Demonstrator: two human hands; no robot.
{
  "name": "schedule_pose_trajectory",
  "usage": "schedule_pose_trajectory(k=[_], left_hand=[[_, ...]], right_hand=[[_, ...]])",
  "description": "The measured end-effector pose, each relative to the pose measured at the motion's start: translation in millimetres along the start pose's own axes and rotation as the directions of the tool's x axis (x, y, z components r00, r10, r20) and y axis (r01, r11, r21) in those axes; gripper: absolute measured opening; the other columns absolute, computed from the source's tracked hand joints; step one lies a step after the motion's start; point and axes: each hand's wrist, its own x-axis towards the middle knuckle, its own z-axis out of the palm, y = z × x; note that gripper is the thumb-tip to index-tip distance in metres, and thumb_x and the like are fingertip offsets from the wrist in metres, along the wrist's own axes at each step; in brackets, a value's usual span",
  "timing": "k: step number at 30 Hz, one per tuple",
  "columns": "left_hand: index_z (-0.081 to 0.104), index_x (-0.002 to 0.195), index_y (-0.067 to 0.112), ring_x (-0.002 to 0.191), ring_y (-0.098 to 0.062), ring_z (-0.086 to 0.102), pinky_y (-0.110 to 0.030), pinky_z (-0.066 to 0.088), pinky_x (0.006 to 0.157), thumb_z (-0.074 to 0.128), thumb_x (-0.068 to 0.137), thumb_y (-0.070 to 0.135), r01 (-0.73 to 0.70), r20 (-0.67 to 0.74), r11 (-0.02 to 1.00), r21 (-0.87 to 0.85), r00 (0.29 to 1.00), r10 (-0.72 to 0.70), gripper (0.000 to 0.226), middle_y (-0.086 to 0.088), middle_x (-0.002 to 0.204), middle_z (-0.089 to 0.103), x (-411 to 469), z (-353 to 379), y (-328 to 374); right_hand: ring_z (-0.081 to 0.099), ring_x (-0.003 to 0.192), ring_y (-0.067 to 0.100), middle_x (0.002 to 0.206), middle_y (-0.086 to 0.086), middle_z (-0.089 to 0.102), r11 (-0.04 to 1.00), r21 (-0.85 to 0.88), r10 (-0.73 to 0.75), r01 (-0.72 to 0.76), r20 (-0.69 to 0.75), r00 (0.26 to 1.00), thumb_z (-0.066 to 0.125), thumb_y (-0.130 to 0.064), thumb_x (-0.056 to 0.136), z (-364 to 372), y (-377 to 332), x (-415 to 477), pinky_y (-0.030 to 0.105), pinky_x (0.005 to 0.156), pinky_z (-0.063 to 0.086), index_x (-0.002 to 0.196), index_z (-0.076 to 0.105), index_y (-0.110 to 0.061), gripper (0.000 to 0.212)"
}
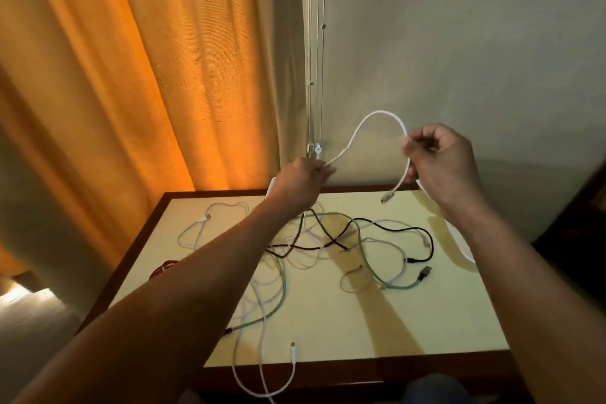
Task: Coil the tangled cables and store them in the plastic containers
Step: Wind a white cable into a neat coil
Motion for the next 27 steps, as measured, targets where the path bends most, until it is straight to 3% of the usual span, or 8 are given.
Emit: schedule_pose_trajectory(k=[5, 11, 14, 16, 18, 21, 24, 27], left_hand=[[0.076, 0.105, 0.016, 0.068, -0.022, 0.069, -0.038, 0.054, 0.067, 0.057, 0.105, 0.026, 0.040, -0.011, 0.840, -0.541, 0.998, -0.055, 0.021, -0.004, 0.082, 0.075, 6, -19, 37], [0.075, 0.111, 0.005, 0.066, -0.021, 0.063, -0.048, 0.061, 0.079, 0.051, 0.107, 0.015, 0.212, 0.146, 0.653, -0.727, 0.977, -0.154, 0.025, -0.008, 0.076, 0.061, -5, -16, 52], [0.073, 0.113, 0.001, 0.069, -0.023, 0.065, -0.049, 0.062, 0.080, 0.054, 0.106, 0.014, 0.262, 0.205, 0.580, -0.771, 0.965, -0.163, 0.024, -0.010, 0.079, 0.061, -7, -15, 52], [0.068, 0.122, 0.002, 0.083, -0.023, 0.070, -0.048, 0.060, 0.088, 0.061, 0.103, 0.016, 0.228, 0.203, 0.576, -0.785, 0.973, -0.109, 0.025, -0.009, 0.092, 0.067, -7, -18, 48], [0.061, 0.136, 0.011, 0.112, -0.018, 0.068, -0.041, 0.052, 0.103, 0.069, 0.097, 0.019, 0.161, 0.203, 0.631, -0.759, 0.979, -0.005, 0.040, -0.002, 0.118, 0.071, -7, -21, 29], [0.046, 0.150, 0.019, 0.135, -0.012, 0.054, -0.039, 0.041, 0.115, 0.069, 0.093, 0.016, 0.154, 0.276, 0.672, -0.725, 0.958, 0.079, 0.062, 0.007, 0.147, 0.058, -18, -11, -13], [0.039, 0.155, 0.026, 0.145, -0.017, 0.042, -0.048, 0.042, 0.116, 0.064, 0.092, -0.002, 0.178, 0.337, 0.782, -0.598, 0.941, 0.044, 0.073, 0.008, 0.154, 0.049, -38, 24, -47], [0.043, 0.151, 0.036, 0.146, -0.011, 0.039, -0.041, 0.039, 0.117, 0.079, 0.089, 0.018, 0.174, 0.378, 0.825, -0.538, 0.924, 0.052, 0.075, 0.016, 0.153, 0.049, -53, 63, -58]], right_hand=[[0.060, 0.054, 0.016, 0.083, 0.006, 0.070, 0.973, -0.140, 0.209, -0.182, 0.213, 0.955, 0.063, -0.009, 0.095, 25, 71, -49, 0.030, 0.052, 0.052, 0.112, 0.064, -0.016, 0.018], [0.058, 0.063, 0.017, 0.080, 0.003, 0.064, 0.961, -0.257, 0.218, -0.103, 0.476, 0.852, 0.061, -0.025, 0.100, 62, 123, -103, 0.036, 0.067, 0.052, 0.135, 0.052, -0.042, 0.040], [0.051, 0.060, 0.013, 0.069, 0.000, 0.057, 0.967, -0.254, 0.156, -0.026, 0.505, 0.849, 0.063, -0.033, 0.099, 72, 121, -113, 0.037, 0.066, 0.050, 0.112, 0.069, -0.030, 0.015], [0.056, 0.060, 0.004, 0.067, -0.008, 0.064, 0.973, -0.231, 0.109, -0.002, 0.450, 0.886, 0.063, -0.032, 0.099, 75, 113, -110, 0.027, 0.063, 0.049, 0.096, 0.073, -0.021, 0.014], [0.056, 0.057, 0.000, 0.061, -0.014, 0.064, 0.989, -0.096, 0.139, -0.109, 0.406, 0.903, 0.061, -0.024, 0.101, 72, 99, -96, 0.018, 0.061, 0.046, 0.091, 0.073, -0.018, 0.017], [0.051, 0.056, 0.021, 0.059, 0.000, 0.054, 0.917, 0.278, 0.176, -0.287, 0.364, 0.915, 0.054, -0.020, 0.105, 59, 67, -63, 0.034, 0.059, 0.044, 0.090, 0.071, -0.010, 0.025], [0.043, 0.052, 0.020, 0.059, 0.004, 0.045, 0.740, 0.548, 0.196, -0.391, 0.380, 0.904, 0.048, -0.016, 0.106, 52, 34, -31, 0.034, 0.054, 0.038, 0.089, 0.063, -0.003, 0.026], [0.041, 0.050, 0.015, 0.058, 0.002, 0.042, 0.637, 0.618, 0.184, -0.460, 0.458, 0.870, 0.046, -0.017, 0.107, 54, 13, -14, 0.030, 0.051, 0.037, 0.087, 0.059, -0.006, 0.026]])
